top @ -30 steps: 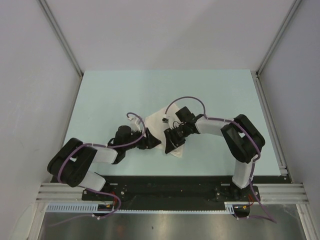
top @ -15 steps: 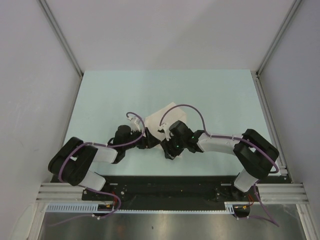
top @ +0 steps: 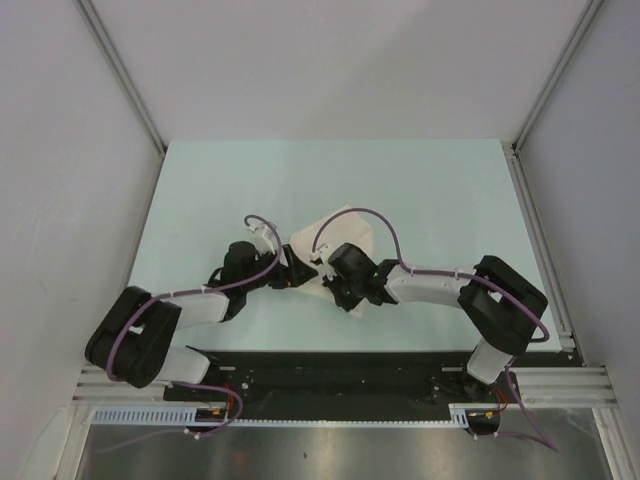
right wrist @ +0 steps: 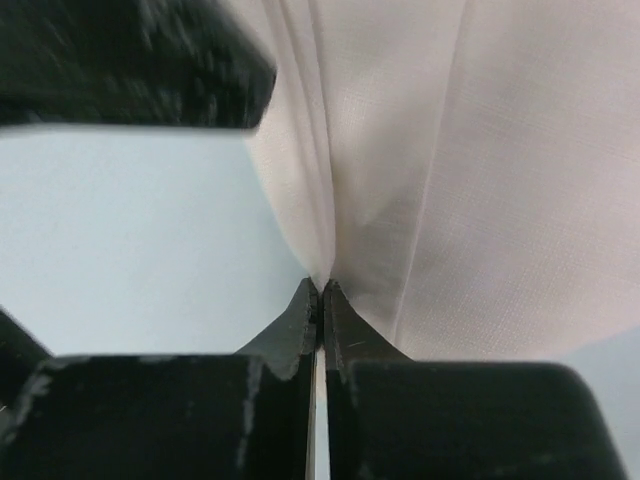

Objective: Fold the napkin, place the utensils inside, and roll it up
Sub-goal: Roll the napkin with the utensil

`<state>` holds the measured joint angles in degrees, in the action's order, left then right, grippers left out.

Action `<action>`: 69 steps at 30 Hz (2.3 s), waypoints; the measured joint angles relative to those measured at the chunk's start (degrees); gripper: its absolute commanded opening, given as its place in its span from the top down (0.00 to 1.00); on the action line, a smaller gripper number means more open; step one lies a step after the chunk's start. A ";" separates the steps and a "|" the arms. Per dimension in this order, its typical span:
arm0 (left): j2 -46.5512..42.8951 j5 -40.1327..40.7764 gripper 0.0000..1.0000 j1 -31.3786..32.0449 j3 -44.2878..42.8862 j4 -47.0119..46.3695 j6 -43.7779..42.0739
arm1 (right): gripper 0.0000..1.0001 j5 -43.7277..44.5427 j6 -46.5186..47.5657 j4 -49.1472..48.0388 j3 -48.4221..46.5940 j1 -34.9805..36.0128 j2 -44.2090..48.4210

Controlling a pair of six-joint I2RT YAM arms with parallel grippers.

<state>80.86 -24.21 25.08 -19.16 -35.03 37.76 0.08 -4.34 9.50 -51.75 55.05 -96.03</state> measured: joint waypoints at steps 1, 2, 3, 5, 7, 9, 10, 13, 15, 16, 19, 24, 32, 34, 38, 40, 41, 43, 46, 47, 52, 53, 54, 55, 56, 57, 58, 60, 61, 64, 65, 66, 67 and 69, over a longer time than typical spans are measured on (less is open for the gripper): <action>-1.36 0.13 0.14 -0.59 -0.59 1.49 -0.31 | 1.00 -1.29 -0.20 0.72 -0.52 -0.37 -0.15; -2.84 0.52 0.13 -1.16 -1.31 3.17 -0.63 | 1.00 -3.39 -0.55 1.77 -1.18 -0.83 -0.46; -4.76 1.14 0.13 -1.81 -2.32 5.60 -0.98 | 1.00 -6.10 -1.31 3.19 -2.05 -1.27 -0.90; -8.20 2.29 0.12 -3.02 -4.37 9.31 -2.29 | 1.00 -11.39 -2.86 5.86 -3.76 -1.88 -1.90; -11.17 3.32 0.12 -4.20 -5.95 12.02 -3.50 | 1.00 -16.13 -4.52 8.04 -5.35 -2.47 -3.15; -13.99 4.44 0.12 -5.70 -6.78 14.56 -4.74 | 1.00 -21.22 -6.19 9.75 -6.95 -3.34 -4.76; -15.17 4.83 0.12 -6.34 -6.78 15.76 -5.16 | 1.00 -23.28 -6.75 10.29 -7.54 -3.69 -5.57; -18.43 6.69 0.12 -7.69 -6.32 19.37 -6.25 | 1.00 -28.33 -8.63 11.37 -8.63 -5.09 -7.52; -20.52 7.52 0.12 -7.93 -5.11 20.59 -6.71 | 1.00 -31.61 -9.81 11.58 -8.98 -6.51 -8.59; -21.57 7.54 0.12 -7.96 -4.31 21.14 -6.86 | 1.00 -33.29 -10.56 11.65 -9.09 -7.37 -9.16; -24.17 7.50 0.12 -7.96 -1.90 22.91 -7.34 | 1.00 -38.27 -12.28 11.58 -9.35 -10.23 -10.71; -25.92 7.15 0.12 -7.85 0.72 26.58 -7.32 | 1.00 -44.04 -14.10 11.13 -9.51 -14.49 -13.68; -25.51 5.22 0.15 -7.80 3.10 30.71 -6.45 | 1.00 -48.48 -14.71 10.32 -9.51 -17.25 -16.28; -26.16 4.61 0.16 -7.78 3.32 31.45 -5.84 | 1.00 -48.89 -14.71 10.25 -9.51 -17.33 -16.57; -32.68 3.87 0.15 -7.78 4.74 34.03 -4.44 | 1.00 -49.92 -14.71 10.03 -9.51 -17.81 -17.03; -35.85 2.80 0.13 -7.69 4.83 35.69 -3.41 | 1.00 -50.05 -14.71 10.01 -9.51 -17.94 -17.07; -36.83 2.21 0.12 -7.54 4.96 35.89 -2.82 | 1.00 -50.10 -14.71 10.01 -9.51 -18.01 -17.07; -36.68 -0.37 0.11 -7.17 5.64 35.54 -1.38 | 1.00 -50.10 -14.69 10.01 -9.51 -18.03 -17.09; -33.00 -3.65 0.11 -6.05 6.71 34.95 0.31 | 1.00 -50.10 -14.69 10.03 -9.51 -18.03 -17.11; -31.56 -4.37 0.11 -5.70 6.84 34.80 0.52 | 1.00 -50.10 -14.67 10.03 -9.51 -18.03 -17.11; -26.53 -7.10 0.11 -4.33 6.97 32.92 1.86 | 1.00 -50.05 -14.69 10.03 -9.51 -18.05 -17.11; -25.92 -7.61 0.11 -4.26 6.95 31.91 2.27 | 1.00 -50.05 -14.69 10.03 -9.51 -18.05 -17.11; -25.22 -7.91 0.10 -4.17 6.95 30.64 2.75 | 1.00 -50.05 -14.69 10.03 -9.51 -18.05 -17.11; -24.50 -8.17 0.10 -4.15 6.95 29.22 3.23 | 1.00 -50.05 -14.71 10.01 -9.51 -18.05 -17.11; -23.80 -8.41 0.10 -4.09 6.95 27.74 3.85 | 1.00 -50.05 -14.71 10.01 -9.51 -18.05 -17.11; -23.04 -8.70 0.10 -4.04 6.93 26.12 4.35 | 1.00 -50.05 -14.71 10.01 -9.51 -18.05 -17.11; -22.43 -8.90 0.10 -3.98 6.91 24.85 4.85 | 1.00 -50.03 -14.71 10.01 -9.51 -18.05 -17.11; -20.81 -9.18 0.10 -3.85 6.58 22.25 5.79 | 1.00 -50.03 -14.73 9.99 -9.51 -18.03 -17.14; -20.06 -9.22 0.11 -3.85 6.38 21.00 6.12 | 1.00 -50.03 -14.73 9.99 -9.51 -18.03 -17.14; -18.36 -9.22 0.10 -3.82 5.49 17.94 7.04 | 1.00 -50.03 -14.73 9.94 -9.51 -18.03 -17.20; -17.77 -9.22 0.10 -3.82 5.18 16.59 7.34 | 1.00 -50.03 -14.80 9.92 -9.51 -18.03 -17.25; -17.29 -9.22 0.10 -3.82 4.96 15.47 7.50 | 1.00 -50.03 -14.93 9.92 -9.51 -18.03 -17.27; -16.87 -9.25 0.10 -3.82 4.83 14.62 7.82 | 1.00 -50.03 -14.97 9.90 -9.51 -18.03 -17.29; -15.87 -9.25 0.10 -3.82 4.68 12.61 8.28 | 1.00 -50.05 -15.10 9.88 -9.51 -18.03 -17.33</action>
<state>64.99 -33.45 21.26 -14.48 -22.41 46.04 -49.98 -19.44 19.38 -61.25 37.01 -113.36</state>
